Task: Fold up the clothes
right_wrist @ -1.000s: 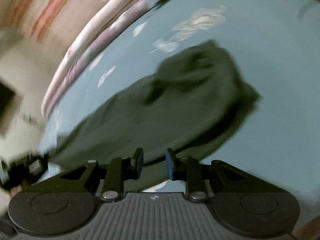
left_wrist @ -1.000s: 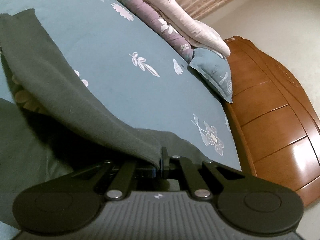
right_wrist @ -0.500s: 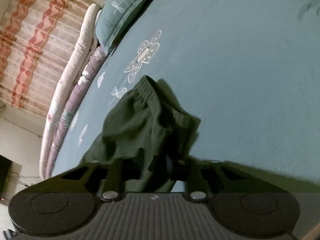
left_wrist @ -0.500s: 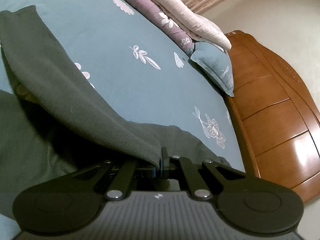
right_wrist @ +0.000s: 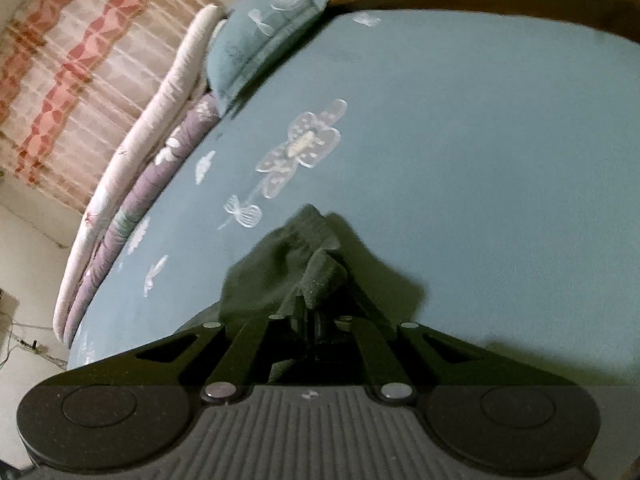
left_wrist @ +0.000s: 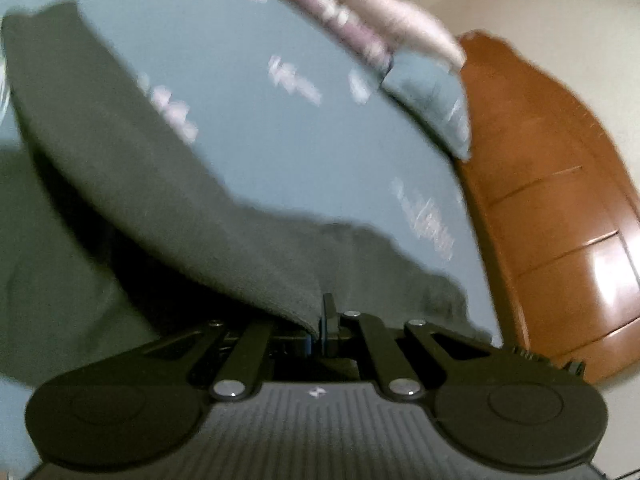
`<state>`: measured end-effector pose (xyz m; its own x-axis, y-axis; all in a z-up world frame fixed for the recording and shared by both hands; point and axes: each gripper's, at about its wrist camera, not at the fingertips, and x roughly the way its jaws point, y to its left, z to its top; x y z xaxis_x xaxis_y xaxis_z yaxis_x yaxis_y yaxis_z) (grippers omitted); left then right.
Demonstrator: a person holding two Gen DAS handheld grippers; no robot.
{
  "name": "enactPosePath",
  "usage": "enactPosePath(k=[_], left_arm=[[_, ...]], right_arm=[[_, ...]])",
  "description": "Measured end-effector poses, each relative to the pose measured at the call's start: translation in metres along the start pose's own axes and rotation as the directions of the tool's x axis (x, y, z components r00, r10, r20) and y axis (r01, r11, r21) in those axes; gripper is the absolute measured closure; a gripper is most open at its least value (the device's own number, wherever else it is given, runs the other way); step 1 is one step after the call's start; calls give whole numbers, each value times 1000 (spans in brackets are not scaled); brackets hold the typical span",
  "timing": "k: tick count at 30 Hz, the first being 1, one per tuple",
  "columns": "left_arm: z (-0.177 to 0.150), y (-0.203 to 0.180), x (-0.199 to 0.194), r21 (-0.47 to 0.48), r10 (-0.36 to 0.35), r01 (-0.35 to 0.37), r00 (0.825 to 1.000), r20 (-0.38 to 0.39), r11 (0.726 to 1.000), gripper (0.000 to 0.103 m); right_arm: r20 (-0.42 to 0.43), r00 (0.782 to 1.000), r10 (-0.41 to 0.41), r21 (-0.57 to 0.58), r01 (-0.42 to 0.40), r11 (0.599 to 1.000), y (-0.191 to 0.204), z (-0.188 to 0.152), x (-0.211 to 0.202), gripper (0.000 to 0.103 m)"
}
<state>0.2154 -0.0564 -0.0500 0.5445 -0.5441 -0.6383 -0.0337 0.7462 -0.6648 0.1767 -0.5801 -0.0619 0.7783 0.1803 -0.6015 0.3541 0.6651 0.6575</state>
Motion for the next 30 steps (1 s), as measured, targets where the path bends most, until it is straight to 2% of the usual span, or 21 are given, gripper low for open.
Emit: enactPosePath(k=[5,13,16,19,21,24,27,29,30], left_arm=[[-11,17,18,-22,45,-46,997,-57,999,101],[2,4,3,75,28,-30,999,28,997,100],[6,8,4,73,43,-44,999,22,996,100],[20,-3,-3,144,41,-51,997,69,988,100],[23,-8,-5,176,31,-43,997,73,983,100],[12,-2,5,171,55,-56,998,7,984,100],[-4,16,18,130,113,-104,991,-69,986,97],[-7,25,17,78,104,-97,991,-88,992,95],[-5,26,12,61,95,-90,992,-85,994,93]], right_arm=[[-29,999,-36,28,37,999,-14,-9,8,99],[-15,999,-36,19,36,999,-10,-16,0,99],[-28,999,-41,37,42,998,-14,-20,3,99],[-24,999,-34,21,34,999,-10,-20,2,99],[-32,999,-31,-5,31,1000,-6,-19,2,98],[-37,997,-68,-47,67,997,-4,-23,1,97],[-36,995,-97,-45,95,994,-5,-25,-3,95],[-36,992,-119,-49,118,992,-4,-26,-7,90],[-36,991,-131,-50,129,990,-3,-27,-9,83]])
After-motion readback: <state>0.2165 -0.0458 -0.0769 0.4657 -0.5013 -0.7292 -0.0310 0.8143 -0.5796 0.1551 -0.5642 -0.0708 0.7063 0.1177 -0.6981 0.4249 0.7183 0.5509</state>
